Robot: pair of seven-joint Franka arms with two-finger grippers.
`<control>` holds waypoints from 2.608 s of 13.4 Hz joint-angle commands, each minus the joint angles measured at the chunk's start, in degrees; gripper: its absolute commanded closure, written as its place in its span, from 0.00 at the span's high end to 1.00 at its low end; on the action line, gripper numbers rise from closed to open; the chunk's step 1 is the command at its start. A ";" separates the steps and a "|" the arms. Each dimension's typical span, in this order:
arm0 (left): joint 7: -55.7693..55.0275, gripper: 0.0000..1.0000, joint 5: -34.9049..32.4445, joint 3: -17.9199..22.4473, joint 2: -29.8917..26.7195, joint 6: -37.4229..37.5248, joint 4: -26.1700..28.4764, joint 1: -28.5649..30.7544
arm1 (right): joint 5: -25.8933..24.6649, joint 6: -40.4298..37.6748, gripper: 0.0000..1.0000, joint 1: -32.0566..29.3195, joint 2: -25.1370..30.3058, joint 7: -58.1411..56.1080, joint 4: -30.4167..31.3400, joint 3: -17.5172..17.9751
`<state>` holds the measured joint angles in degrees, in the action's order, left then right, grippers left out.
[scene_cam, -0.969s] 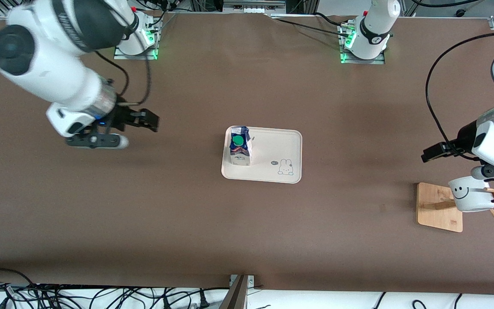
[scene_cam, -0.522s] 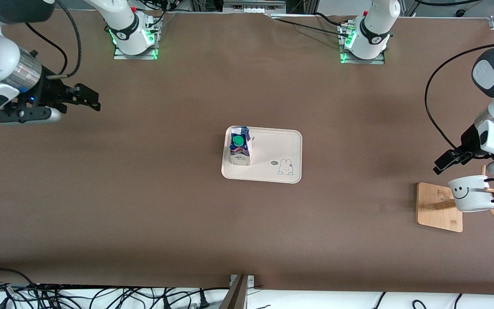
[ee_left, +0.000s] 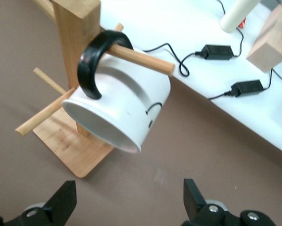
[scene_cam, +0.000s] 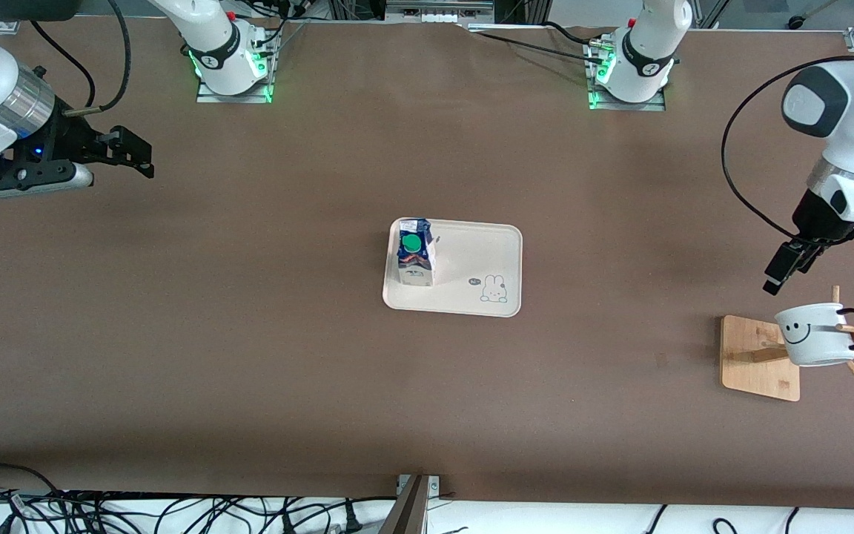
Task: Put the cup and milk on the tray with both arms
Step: 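Grasp the white mug handle with the left gripper and lift it off the stand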
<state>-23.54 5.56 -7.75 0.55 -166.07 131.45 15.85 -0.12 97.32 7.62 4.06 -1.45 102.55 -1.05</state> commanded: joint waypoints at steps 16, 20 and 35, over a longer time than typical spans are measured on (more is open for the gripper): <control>-2.12 0.09 2.26 -1.39 12.63 -21.49 -5.59 0.93 | -1.29 -2.66 1.00 -0.85 -2.56 -1.10 -7.10 1.31; -1.60 0.00 2.18 -2.45 12.28 -21.31 -5.41 0.93 | -0.94 -2.57 1.00 -0.76 -2.56 -1.10 -7.10 1.40; -1.24 0.00 1.56 -12.81 2.08 12.00 -9.87 0.93 | -0.85 -2.66 1.00 -0.67 -2.56 -1.10 -7.10 1.49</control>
<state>-26.30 5.88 -18.85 4.28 -164.92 124.56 16.44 -1.20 95.12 6.90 2.00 -1.77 96.66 0.23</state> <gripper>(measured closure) 0.912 0.000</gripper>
